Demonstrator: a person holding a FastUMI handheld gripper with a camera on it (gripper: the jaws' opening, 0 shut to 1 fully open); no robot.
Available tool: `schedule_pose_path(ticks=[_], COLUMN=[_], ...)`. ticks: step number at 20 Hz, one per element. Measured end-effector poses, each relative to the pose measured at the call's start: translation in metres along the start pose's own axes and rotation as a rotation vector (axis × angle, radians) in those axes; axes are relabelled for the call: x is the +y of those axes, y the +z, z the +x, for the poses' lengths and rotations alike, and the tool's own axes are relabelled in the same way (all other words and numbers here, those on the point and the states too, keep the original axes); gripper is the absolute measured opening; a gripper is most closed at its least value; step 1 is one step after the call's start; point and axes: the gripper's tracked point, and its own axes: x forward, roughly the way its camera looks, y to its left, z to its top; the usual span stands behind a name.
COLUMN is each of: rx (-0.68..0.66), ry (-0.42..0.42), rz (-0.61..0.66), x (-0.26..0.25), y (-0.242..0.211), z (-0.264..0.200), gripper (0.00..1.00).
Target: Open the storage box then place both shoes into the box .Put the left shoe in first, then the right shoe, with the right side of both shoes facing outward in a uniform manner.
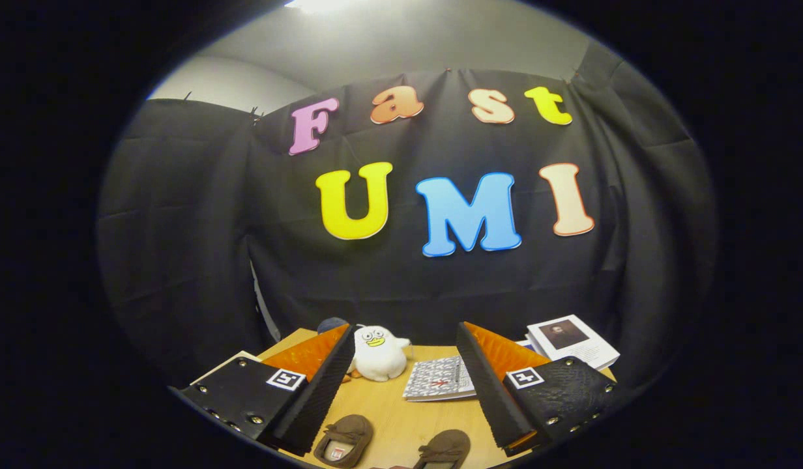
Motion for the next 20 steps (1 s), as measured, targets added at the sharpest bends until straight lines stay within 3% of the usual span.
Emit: schedule_pose_path(ticks=[13, 16, 20], rx=[0.496, 0.595, 0.701], ry=[0.391, 0.502, 0.568], rz=[0.544, 0.61, 0.652], x=[0.117, 0.142, 0.168], y=[-0.143, -0.173, -0.214], z=[0.037, 0.032, 0.032], gripper=[0.97, 0.97, 0.97])
